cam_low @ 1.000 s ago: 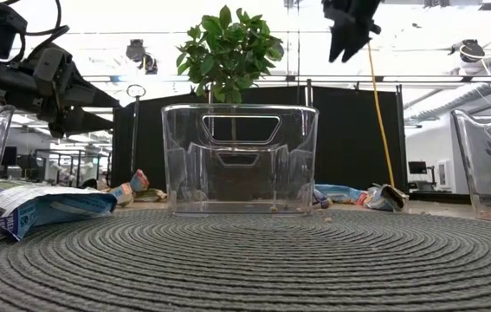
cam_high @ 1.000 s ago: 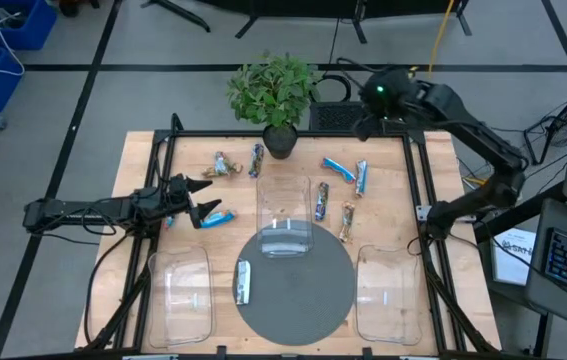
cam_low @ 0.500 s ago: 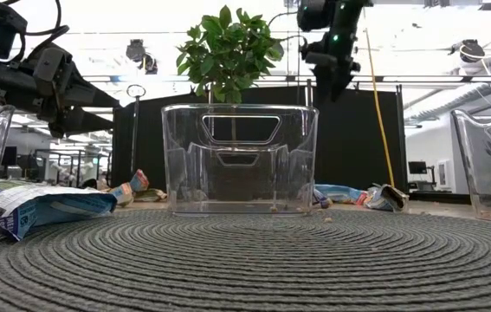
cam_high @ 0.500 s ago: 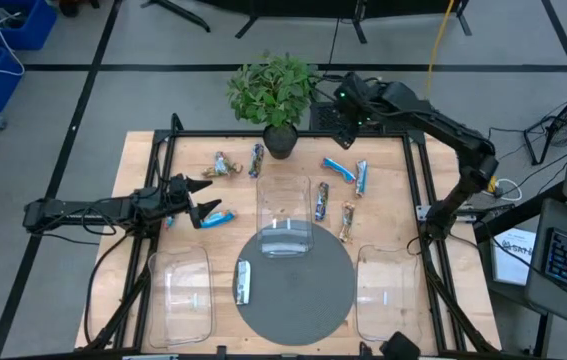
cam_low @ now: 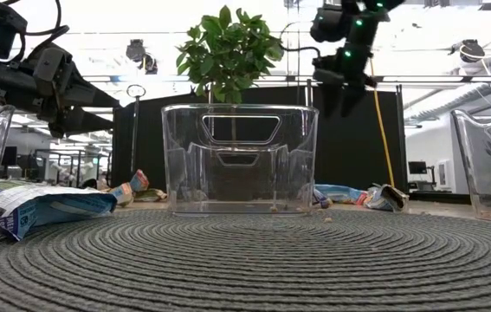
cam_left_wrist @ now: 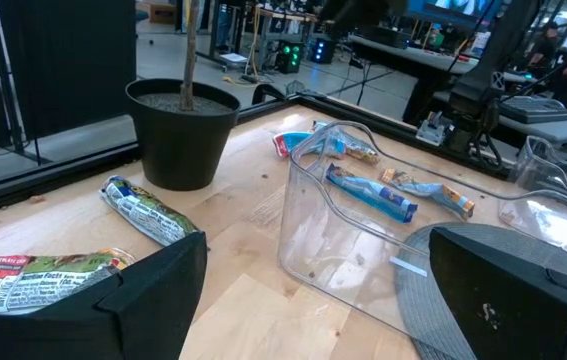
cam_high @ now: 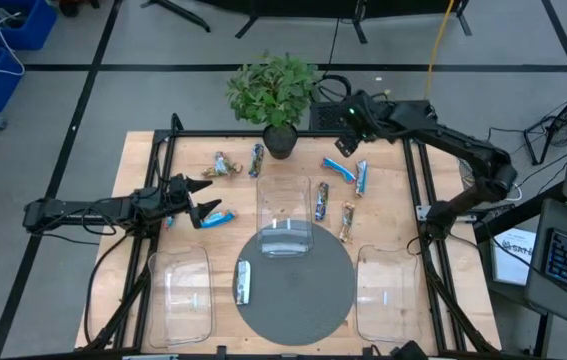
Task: Pick and place Granola Bars by type
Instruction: Put the middle red granola bar into the right transparent bin
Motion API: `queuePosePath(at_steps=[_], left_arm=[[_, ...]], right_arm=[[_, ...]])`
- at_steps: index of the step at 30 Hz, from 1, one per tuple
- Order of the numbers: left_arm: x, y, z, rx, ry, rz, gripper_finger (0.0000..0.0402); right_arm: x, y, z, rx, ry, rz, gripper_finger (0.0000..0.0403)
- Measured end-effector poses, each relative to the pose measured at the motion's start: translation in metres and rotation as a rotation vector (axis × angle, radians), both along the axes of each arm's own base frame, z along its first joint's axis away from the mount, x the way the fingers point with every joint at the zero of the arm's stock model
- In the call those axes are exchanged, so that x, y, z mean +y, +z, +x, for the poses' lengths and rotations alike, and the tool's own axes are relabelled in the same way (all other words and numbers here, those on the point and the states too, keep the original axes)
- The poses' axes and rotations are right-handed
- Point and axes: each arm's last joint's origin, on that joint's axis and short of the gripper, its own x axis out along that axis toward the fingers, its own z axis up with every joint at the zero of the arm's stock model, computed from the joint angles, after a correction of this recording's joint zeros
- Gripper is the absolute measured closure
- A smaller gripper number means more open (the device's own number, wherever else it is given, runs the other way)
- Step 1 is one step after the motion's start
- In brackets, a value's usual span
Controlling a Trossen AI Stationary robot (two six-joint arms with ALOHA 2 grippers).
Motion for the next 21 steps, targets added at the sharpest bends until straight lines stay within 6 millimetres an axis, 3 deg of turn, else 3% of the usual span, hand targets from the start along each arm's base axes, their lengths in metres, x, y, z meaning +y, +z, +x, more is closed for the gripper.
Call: queuePosePath(at_steps=[4, 11, 21], left_arm=[[0.000, 0.000, 0.000, 0.000, 0.000, 0.000, 0.0023], [0.000, 0.000, 0.000, 0.000, 0.000, 0.000, 0.0023], [0.000, 0.000, 0.000, 0.000, 0.000, 0.000, 0.0023]], right_arm=[[0.009, -0.022, -0.013, -0.036, -0.025, -0.007, 0.0089], [0.015, -0.054, -0.019, -0.003, -0.003, 0.043, 0.0090], [0.012, -0.062, -0.014, -0.021, 0.058, -0.004, 0.0090]])
